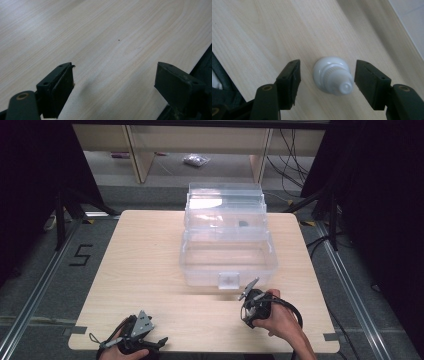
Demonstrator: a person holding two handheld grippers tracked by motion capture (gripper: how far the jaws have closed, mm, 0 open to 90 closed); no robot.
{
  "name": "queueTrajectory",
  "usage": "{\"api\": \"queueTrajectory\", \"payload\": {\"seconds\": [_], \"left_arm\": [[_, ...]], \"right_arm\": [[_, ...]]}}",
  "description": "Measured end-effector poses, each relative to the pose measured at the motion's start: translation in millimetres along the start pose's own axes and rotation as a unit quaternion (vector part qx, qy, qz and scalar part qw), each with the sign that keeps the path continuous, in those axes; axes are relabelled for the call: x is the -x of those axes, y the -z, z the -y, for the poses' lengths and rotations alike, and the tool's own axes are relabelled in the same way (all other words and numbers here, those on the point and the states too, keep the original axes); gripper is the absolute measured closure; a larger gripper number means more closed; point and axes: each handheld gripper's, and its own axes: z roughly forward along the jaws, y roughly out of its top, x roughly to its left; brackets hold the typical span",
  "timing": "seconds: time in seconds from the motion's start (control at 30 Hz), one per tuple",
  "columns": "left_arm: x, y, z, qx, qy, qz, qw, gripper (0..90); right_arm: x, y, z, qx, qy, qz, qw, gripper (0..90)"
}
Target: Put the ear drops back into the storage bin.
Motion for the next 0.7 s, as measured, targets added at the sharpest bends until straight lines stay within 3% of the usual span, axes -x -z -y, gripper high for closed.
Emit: {"api": "queueTrajectory", "payload": {"seconds": [0.1, 0.17, 0.27, 0.7], "left_arm": [[-0.6, 0.2, -0.1, -0.002, -0.002, 0.001, 1.0, 15.0], [0.7, 0.0, 0.3, 0.004, 0.009, 0.002, 0.9999, 15.0], [-0.8, 0.5, -0.1, -0.002, -0.004, 0.002, 1.0, 15.0], [0.2, 1.3, -0.4, 0.0, -0.004, 0.003, 1.0, 15.0]], "right_arm": [[0.5, -1.6, -1.3, -0.005, 0.008, -0.001, 1.0, 40.1], [0.3, -2.1, -2.1, -0.008, 0.01, -0.004, 0.9999, 40.9], [-0.8, -2.9, -3.1, -0.013, 0.01, -0.004, 0.9999, 42.1], [1.8, -5.1, -4.9, -0.023, 0.02, -0.007, 0.9995, 48.4]]}}
